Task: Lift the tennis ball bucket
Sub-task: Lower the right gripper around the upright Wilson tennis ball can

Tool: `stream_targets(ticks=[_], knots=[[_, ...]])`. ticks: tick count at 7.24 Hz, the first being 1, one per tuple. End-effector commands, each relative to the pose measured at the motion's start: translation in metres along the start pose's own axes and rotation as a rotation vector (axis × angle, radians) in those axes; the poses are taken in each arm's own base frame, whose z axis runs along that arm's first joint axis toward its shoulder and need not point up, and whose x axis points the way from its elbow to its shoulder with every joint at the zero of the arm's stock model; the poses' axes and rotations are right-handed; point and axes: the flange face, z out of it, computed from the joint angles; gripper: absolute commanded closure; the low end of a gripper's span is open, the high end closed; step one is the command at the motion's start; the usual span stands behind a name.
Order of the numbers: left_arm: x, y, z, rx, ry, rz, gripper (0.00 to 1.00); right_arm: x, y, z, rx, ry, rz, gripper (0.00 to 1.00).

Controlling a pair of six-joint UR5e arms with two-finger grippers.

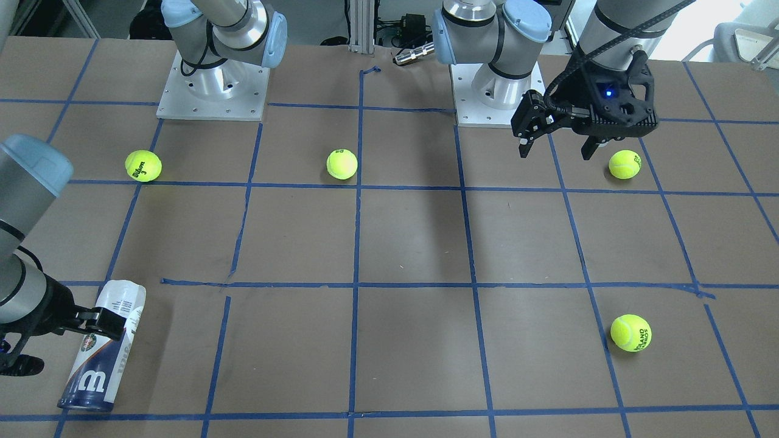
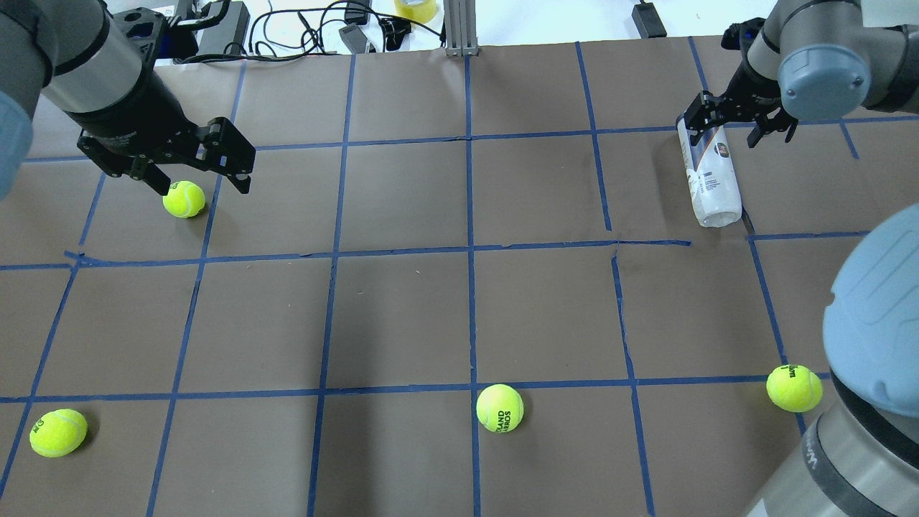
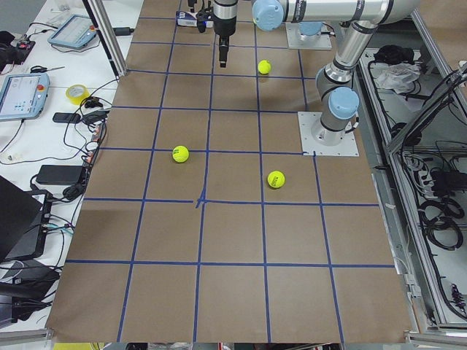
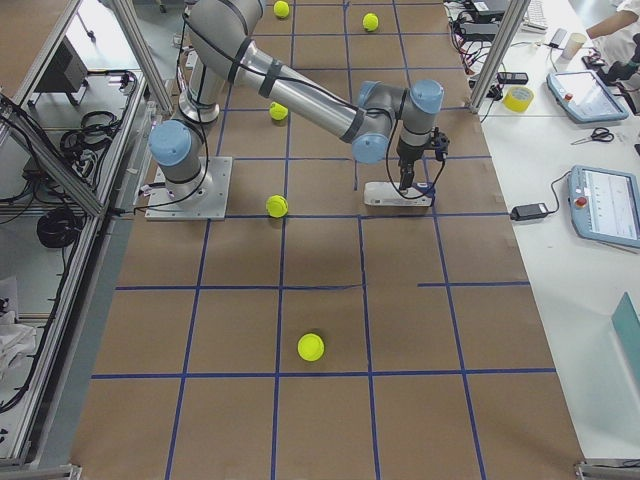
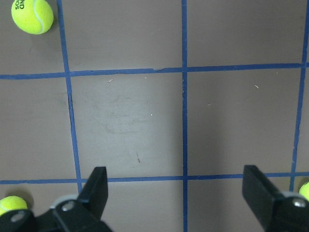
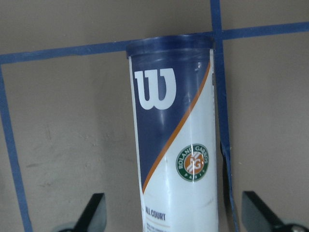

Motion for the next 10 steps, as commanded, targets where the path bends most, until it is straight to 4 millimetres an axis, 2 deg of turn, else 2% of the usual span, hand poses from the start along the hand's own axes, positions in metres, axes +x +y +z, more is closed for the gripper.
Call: stream_targets(ticks=[1, 2, 5, 10], knots=[[0.001, 0.0, 0.001, -0.003, 0.0, 0.001, 0.0, 0.002, -0.009, 0.031, -0.007, -0.009, 0.002, 0.0], [0.001, 0.0, 0.001, -0.003, 0.0, 0.001, 0.0, 0.003, -0.015, 0.047, 0.006, -0.005, -0.001, 0.0], [0.0, 0.0, 0.001, -0.003, 0.0, 0.0, 0.0, 0.004, -0.014, 0.073, -0.035, -0.005, 0.002, 0.0], [-0.001, 0.002, 0.004, -0.01, -0.001, 0.0, 0.0, 0.003, -0.014, 0.076, -0.036, -0.006, -0.001, 0.0]])
